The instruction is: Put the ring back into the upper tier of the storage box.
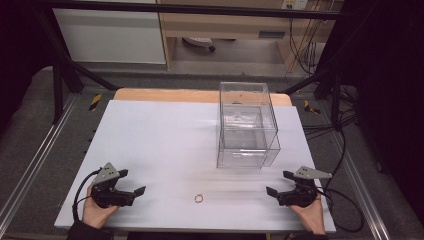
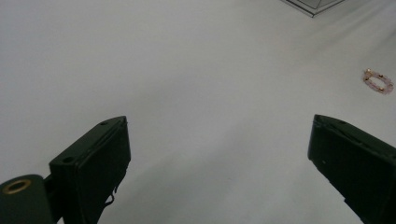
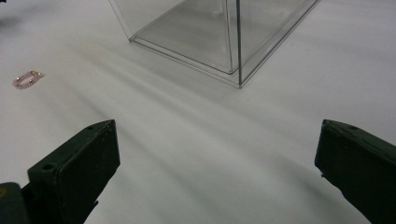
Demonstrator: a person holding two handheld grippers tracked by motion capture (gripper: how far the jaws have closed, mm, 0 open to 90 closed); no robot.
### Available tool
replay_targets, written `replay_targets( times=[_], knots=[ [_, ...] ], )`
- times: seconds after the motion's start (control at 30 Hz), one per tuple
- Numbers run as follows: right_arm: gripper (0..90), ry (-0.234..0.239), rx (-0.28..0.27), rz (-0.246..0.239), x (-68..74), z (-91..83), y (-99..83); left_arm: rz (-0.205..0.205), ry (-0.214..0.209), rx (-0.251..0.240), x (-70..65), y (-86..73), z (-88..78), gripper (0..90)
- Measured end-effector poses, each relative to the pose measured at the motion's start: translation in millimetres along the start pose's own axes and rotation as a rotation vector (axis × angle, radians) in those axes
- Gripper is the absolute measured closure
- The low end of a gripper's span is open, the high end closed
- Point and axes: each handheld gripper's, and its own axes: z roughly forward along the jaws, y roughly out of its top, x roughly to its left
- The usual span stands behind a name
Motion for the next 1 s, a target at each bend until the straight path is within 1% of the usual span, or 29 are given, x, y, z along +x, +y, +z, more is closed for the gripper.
replay_targets(
  times=[0.27, 0.57, 0.77, 0.9, 1.0],
  knots=[
    [0.5, -0.001, 0.004, -0.005, 0.1, 0.6, 0.2, 0.006, -0.012, 0.008, -6.4, 3.6, 5.7, 5.9],
    [0.5, -0.003, 0.008, -0.004, 0.7, 1.1, 0.2, 0.014, -0.03, 0.004, -18.7, 9.9, 11.4, 6.1],
    [0.5, -0.004, 0.015, -0.012, 1.0, 1.9, 0.4, 0.026, -0.036, 0.006, -26.7, 14.5, 15.1, 6.2],
    [0.5, -0.004, 0.016, -0.015, 0.8, 2.2, 0.6, 0.025, -0.042, 0.003, -31.7, 18.6, 17.9, 6.3],
    [0.5, -0.005, 0.015, -0.014, 1.2, 1.9, 0.4, 0.035, -0.044, 0.01, -36.5, 21.4, 20.4, 6.4]
  ],
)
